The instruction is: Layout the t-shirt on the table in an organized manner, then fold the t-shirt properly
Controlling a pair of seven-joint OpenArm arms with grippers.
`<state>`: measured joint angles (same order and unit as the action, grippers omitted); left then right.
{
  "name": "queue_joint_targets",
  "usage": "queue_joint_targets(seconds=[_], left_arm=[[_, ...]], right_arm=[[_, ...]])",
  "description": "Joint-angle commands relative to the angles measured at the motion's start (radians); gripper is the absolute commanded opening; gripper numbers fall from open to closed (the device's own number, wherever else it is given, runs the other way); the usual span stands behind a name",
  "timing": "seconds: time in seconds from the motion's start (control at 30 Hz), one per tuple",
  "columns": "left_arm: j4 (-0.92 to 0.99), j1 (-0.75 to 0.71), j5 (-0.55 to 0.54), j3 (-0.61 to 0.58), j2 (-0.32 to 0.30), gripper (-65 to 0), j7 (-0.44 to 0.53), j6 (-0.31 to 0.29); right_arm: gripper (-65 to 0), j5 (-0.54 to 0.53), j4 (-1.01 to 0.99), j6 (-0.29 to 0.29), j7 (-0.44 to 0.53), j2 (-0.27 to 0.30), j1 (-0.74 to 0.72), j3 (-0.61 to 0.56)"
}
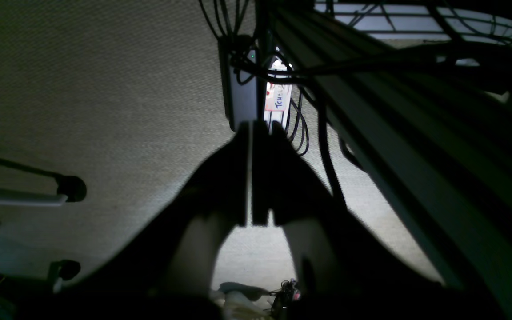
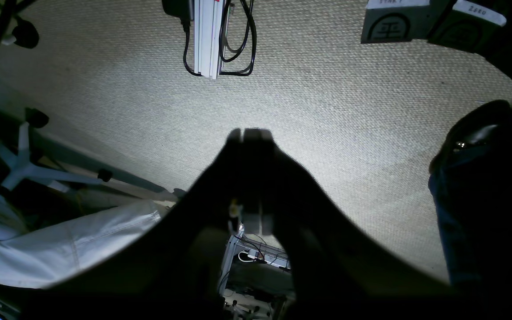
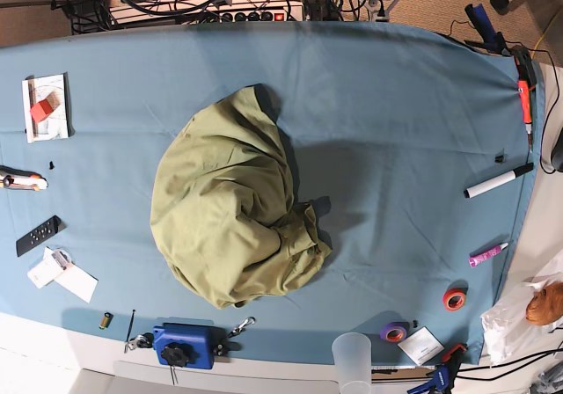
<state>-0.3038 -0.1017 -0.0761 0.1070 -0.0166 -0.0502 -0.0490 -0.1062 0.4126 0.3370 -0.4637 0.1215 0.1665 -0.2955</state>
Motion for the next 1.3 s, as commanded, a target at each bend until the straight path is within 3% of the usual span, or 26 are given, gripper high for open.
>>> queue_joint_targets(seconds=[0.0, 0.87, 1.27], left_arm=[[-0.005, 0.0, -0.006, 0.0, 0.002, -65.0, 0.006, 0.0], [-0.022, -0.002, -0.005, 0.0, 0.002, -65.0, -0.004, -0.001], [-0.059, -0.096, -0.006, 0.0, -0.085, -65.0, 0.008, 0.0]], right_arm=[[-65.0, -0.01, 0.006, 0.006, -0.008, 0.005, 0.003, 0.002], [-65.0, -0.009, 0.006, 0.006, -0.01, 0.006, 0.003, 0.002], [-65.0, -0.01, 0.01, 0.006, -0.007, 0.026, 0.04, 0.002]])
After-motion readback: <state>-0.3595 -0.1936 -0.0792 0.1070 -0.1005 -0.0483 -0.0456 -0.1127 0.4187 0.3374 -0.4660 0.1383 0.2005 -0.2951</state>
